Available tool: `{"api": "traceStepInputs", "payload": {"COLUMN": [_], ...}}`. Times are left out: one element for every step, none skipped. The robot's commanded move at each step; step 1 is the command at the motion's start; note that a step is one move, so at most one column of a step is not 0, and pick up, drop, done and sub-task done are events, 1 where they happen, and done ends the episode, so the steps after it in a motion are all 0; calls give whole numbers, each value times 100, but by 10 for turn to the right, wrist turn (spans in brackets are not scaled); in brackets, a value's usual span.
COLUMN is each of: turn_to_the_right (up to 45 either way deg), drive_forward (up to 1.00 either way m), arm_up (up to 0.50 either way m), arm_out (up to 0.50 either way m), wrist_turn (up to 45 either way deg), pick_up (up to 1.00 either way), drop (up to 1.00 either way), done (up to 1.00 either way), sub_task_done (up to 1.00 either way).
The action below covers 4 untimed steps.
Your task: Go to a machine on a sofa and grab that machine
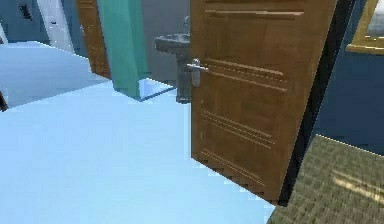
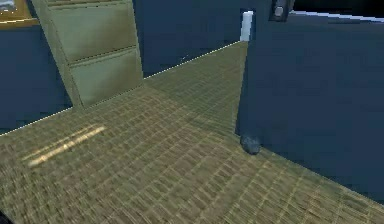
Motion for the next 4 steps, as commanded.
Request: {"api": "traceStepInputs", "payload": {"turn_to_the_right": [-360,-30,450,450], "drive_forward": [0,0,0,0], "arm_up": [0,0,0,0], "arm_out": [0,0,0,0], "wrist_turn": [0,0,0,0], "pick_up": [0,0,0,0], "drop": [0,0,0,0], "done": [0,0,0,0], "sub_task_done": [0,0,0,0]}}
